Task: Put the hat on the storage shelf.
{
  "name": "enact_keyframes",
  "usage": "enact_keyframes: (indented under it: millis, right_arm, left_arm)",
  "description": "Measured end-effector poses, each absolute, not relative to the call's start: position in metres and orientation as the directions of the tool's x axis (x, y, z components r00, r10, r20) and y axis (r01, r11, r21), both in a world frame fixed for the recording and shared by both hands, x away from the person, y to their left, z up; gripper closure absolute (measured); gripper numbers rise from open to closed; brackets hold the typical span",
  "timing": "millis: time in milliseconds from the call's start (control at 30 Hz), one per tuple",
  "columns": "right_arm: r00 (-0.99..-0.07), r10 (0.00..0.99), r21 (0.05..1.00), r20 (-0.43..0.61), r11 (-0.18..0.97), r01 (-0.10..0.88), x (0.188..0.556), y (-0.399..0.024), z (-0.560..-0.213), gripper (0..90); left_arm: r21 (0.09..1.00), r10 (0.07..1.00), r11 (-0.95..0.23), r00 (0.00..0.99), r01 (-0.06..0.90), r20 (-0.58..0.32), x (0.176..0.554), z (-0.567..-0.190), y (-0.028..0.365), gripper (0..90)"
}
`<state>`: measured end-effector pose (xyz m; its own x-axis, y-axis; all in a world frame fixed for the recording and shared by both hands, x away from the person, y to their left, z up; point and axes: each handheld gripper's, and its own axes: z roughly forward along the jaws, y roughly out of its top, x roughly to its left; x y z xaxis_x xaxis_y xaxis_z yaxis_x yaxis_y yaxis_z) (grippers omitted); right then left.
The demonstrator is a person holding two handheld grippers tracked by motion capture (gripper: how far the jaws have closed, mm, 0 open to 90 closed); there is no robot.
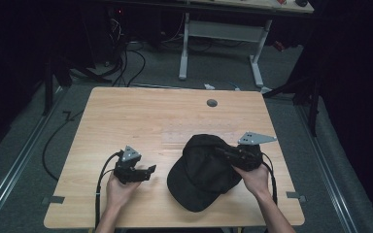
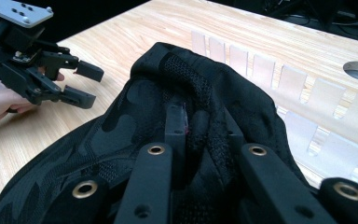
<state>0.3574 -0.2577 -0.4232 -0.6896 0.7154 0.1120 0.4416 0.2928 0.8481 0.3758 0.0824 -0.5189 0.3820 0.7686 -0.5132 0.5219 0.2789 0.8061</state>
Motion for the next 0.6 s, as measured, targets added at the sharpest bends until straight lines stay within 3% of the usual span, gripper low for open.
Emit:
enact_keyframes:
  millis: [367, 600]
  right_arm:
    - [-0.712, 0.69, 0.859, 0.129, 0.28, 0.427, 0.361, -0.255, -0.426, 80.2]
    - [-0.723, 0.677, 0.866, 0.133, 0.275, 0.418, 0.362, -0.256, -0.425, 80.2]
  left_arm:
    - [0.754, 0.632, 0.278, 0.477, 0.595, -0.61, 0.365, -0.484, 0.065, 20.7]
    - [0.748, 0.586, 0.226, 0.526, 0.624, -0.616, 0.363, -0.469, 0.052, 18.3]
